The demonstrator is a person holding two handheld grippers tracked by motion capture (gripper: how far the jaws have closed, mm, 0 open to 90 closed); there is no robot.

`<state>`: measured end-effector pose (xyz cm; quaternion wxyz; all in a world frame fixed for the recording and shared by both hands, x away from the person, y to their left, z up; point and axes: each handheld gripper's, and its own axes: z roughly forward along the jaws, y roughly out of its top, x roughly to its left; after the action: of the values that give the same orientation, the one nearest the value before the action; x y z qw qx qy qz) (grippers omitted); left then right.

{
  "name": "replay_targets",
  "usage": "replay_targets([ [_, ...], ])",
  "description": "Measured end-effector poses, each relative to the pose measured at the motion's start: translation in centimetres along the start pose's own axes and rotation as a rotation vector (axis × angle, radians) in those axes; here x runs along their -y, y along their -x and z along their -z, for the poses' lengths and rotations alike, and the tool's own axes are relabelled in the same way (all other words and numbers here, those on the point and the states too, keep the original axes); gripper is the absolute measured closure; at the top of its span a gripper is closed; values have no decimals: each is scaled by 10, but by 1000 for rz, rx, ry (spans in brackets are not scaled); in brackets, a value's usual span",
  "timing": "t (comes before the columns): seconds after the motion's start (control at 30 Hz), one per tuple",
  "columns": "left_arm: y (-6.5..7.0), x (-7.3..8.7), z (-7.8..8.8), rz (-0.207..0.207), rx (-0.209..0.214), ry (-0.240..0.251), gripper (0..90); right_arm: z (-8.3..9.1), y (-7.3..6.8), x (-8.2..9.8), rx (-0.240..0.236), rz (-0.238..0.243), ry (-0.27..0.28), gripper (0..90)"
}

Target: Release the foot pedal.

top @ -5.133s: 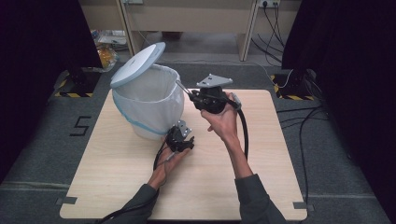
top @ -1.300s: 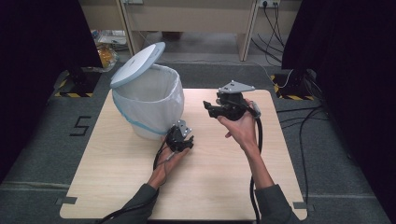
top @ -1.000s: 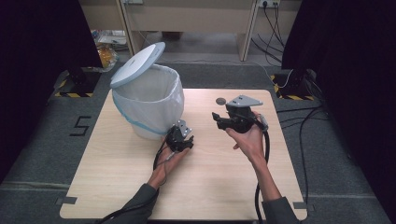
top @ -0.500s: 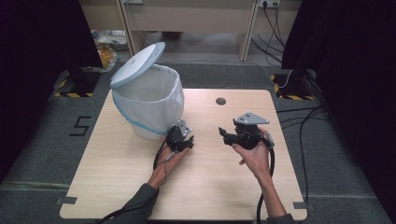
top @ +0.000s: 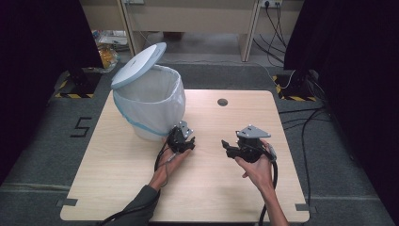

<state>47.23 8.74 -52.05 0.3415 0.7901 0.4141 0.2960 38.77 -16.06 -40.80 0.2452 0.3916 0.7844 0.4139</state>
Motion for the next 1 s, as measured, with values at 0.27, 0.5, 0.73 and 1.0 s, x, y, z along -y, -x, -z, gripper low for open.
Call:
replay_targets([
  [0.27,0,0,0,0,-1,0,399,-7,-3,28,-13,-5,-60,337],
  [0.5,0,0,0,-1,-1,3,399,-10,0,52,-8,-48,-100,327],
  [0.73,0,0,0,-3,-1,4,399,-11,1,69,0,-79,-114,324],
  [1.0,0,0,0,-12,-1,5,398,-13,4,85,31,-100,-121,326],
])
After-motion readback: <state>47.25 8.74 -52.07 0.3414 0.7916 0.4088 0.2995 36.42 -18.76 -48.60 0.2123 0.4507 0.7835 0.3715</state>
